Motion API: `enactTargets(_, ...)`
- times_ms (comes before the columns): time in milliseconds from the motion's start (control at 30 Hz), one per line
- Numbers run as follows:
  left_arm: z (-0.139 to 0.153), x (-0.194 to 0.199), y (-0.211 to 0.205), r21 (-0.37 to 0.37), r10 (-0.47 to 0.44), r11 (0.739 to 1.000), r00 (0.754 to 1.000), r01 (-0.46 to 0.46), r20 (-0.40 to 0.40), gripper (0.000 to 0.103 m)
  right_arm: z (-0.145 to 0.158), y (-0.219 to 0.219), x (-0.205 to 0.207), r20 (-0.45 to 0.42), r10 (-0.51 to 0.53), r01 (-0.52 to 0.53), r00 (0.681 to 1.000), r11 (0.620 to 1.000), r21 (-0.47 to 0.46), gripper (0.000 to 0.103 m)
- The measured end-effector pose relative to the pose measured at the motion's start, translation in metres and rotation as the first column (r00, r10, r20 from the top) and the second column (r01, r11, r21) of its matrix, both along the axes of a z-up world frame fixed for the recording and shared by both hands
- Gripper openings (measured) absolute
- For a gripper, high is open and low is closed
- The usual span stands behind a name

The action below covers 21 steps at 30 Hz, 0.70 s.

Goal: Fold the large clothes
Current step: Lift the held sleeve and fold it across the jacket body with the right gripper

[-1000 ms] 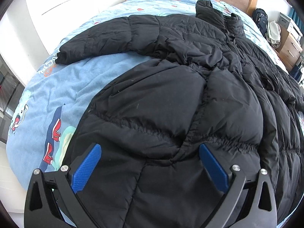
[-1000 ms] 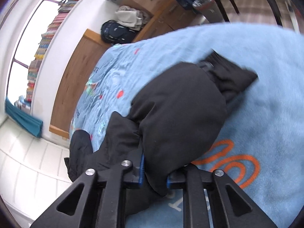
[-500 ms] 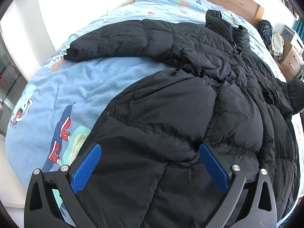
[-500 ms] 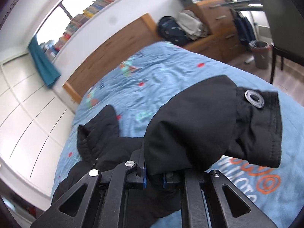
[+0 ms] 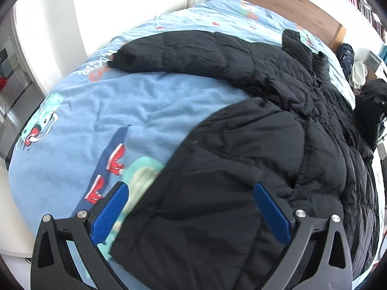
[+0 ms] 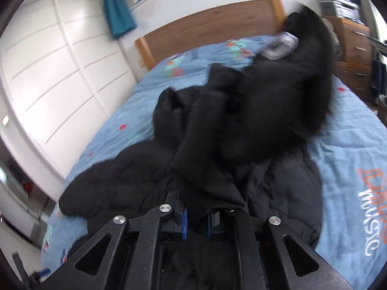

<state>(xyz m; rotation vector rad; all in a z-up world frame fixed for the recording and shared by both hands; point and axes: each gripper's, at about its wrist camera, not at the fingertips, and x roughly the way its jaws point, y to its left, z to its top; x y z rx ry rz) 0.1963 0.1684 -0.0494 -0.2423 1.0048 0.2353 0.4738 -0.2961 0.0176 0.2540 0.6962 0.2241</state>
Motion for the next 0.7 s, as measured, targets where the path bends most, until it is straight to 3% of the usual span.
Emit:
enactTargets(100,-0.002,-0.006,0.013,-0.003,0.021,1.0,1.0,-0.021,0.003,0.103,-0.02,0.033,-0.009,-0.04,0.068,-0.07,0.997,0.997,-0.04,0.012)
enactTargets(267,-0.006,-0.013,0.027,-0.002,0.048,0.999,0.999,-0.048,0.005,0.103,-0.048,0.051,-0.029,-0.097,0.137,-0.144,0.986,0.986,-0.078,0.011)
enactTargets(533,0.005,-0.016,0.025,-0.001,0.043,0.999,0.998,-0.043,0.043,0.103,-0.053,0.067,-0.041,-0.137,0.199,-0.215,0.97,0.969,-0.118,0.012)
enactTargets(600,0.008,-0.012,0.023,-0.002,0.031,1.0,0.999,-0.031,0.041,0.103,-0.047,0.066,-0.045,-0.122,0.197,-0.212,0.973,0.968,-0.131,0.019)
enactTargets(667,0.009,-0.007,0.019,-0.011,0.014,1.0,1.0,-0.013,0.028,0.103,-0.041,0.061,-0.048,-0.104,0.181,-0.195,0.978,0.97,-0.148,0.04)
enactTargets(700,0.009,-0.001,0.015,-0.022,0.0,1.0,1.0,0.0,0.023,0.103,-0.038,0.058,-0.049,-0.095,0.173,-0.186,0.98,0.971,-0.151,0.044)
